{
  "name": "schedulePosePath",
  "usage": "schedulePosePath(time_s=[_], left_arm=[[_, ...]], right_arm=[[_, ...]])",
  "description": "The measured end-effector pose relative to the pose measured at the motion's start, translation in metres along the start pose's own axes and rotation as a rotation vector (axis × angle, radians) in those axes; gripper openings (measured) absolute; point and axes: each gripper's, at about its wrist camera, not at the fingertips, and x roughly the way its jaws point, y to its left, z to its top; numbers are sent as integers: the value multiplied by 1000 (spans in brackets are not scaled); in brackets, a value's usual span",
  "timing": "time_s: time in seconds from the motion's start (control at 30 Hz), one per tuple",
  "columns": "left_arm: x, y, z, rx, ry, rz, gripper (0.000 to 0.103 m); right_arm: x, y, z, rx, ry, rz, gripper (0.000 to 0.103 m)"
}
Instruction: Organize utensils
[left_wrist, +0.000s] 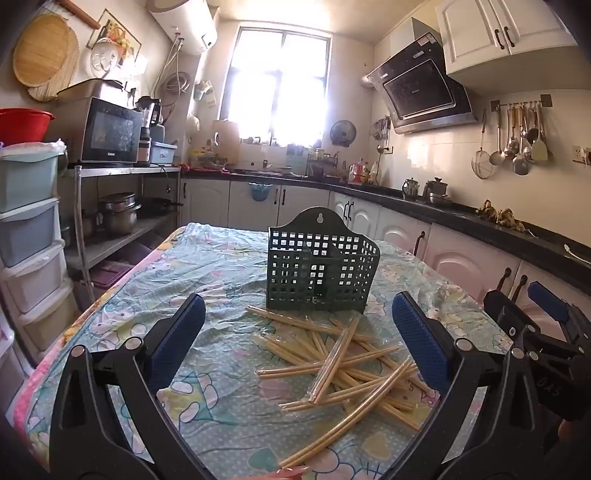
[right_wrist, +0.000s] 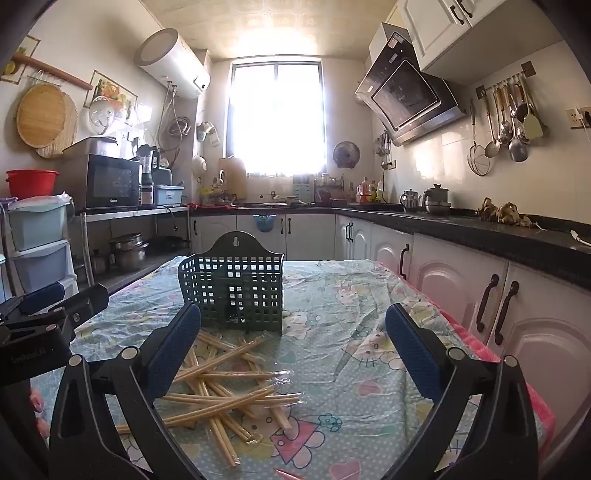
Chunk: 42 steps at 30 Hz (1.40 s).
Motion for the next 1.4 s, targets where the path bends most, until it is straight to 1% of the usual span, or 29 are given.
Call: schedulePosePath(time_s=[0.27, 0.3, 0.33, 0.53, 0.6, 0.83, 1.4], left_arm=[[2, 1, 1, -1, 2, 6, 94], [-2, 0, 3, 2, -5, -5, 94], [-2, 0, 3, 2, -5, -6, 94], [-2, 3, 6, 4, -3, -4, 94], [-3, 2, 3, 3, -7, -5, 94], [-4, 1, 3, 6, -9, -7, 94], [-5, -2, 6, 10, -8, -1, 94]], right_arm=[[0, 1, 0, 0, 1, 2, 97], [1, -1, 0, 0, 2, 2, 97], [-1, 4, 5, -4, -3, 3, 97], [2, 2, 10, 3, 3, 0, 97], [0, 2, 1, -9, -5, 4, 97], [-3, 5, 3, -6, 1, 4, 97], [4, -1, -4, -3, 11, 7, 97]])
